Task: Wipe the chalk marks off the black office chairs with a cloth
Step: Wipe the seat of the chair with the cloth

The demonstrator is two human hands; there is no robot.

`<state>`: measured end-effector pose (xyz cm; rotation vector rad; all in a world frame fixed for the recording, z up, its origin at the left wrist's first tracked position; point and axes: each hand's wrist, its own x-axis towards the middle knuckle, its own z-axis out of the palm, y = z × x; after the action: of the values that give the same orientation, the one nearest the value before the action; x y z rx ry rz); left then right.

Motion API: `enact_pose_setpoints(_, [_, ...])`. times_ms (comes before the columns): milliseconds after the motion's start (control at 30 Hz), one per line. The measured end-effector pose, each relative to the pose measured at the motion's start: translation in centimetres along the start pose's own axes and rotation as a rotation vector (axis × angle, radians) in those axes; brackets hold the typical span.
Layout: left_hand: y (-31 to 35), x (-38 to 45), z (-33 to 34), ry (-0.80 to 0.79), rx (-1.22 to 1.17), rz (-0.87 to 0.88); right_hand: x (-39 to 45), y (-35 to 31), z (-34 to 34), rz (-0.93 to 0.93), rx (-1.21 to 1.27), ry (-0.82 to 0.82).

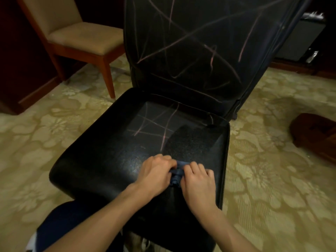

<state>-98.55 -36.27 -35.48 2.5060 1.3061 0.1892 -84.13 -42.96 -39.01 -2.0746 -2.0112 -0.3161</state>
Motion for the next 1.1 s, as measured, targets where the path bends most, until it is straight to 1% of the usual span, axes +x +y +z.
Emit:
enact_pose_setpoints(67, [0.4, -0.2, 0.0, 0.011, -0.025, -0.038, -0.2, 0.1, -0.1, 0.003, -0.01, 0.004])
enact_pose_setpoints(267, [1.4, -0.2, 0.2, 0.022, -0.011, -0.098, 0.1, 0.8, -0.1, -0.065, -0.013, 0.041])
enact_pose_setpoints(533, [5.2, 1.2, 1.1, -0.02, 0.024, -0.098, -0.1, 4.4, -0.3, -0.071, -0.039, 0.049])
enact_pose_setpoints(600, [6.3, 1.8, 1.1, -0.032, 0.025, -0.099, -0.1, 5.3, -0.3, -0.05, -0.048, 0.033])
enact_pose_setpoints(667, [7.3, 2.5, 1.1, -0.025, 0.029, -0.089, 0.0, 6.3, -0.4, 0.021, -0.035, -0.004])
enact_pose_setpoints(733, [8.3, 3.1, 1.3, -0.012, 0.04, -0.056, 0.4, 7.0, -0.5, 0.103, -0.018, -0.033])
enact_pose_setpoints(800, [8.8, 3.4, 1.8, -0.006, 0.07, -0.01, 0.9, 7.4, -0.4, 0.123, -0.026, -0.026])
enact_pose_setpoints(867, [8.7, 3.3, 2.0, 0.019, 0.084, -0.002, 1.5, 7.5, -0.7, 0.11, -0.05, -0.031])
enact_pose_setpoints(967, [7.4, 2.7, 1.8, 0.066, 0.108, -0.028, 2.1, 6.8, -1.1, 0.024, -0.032, -0.051])
enact_pose_setpoints(1100, [3.9, 0.8, 0.4, 0.055, 0.141, -0.088, 2.4, 3.6, -0.8, -0.085, 0.03, -0.049])
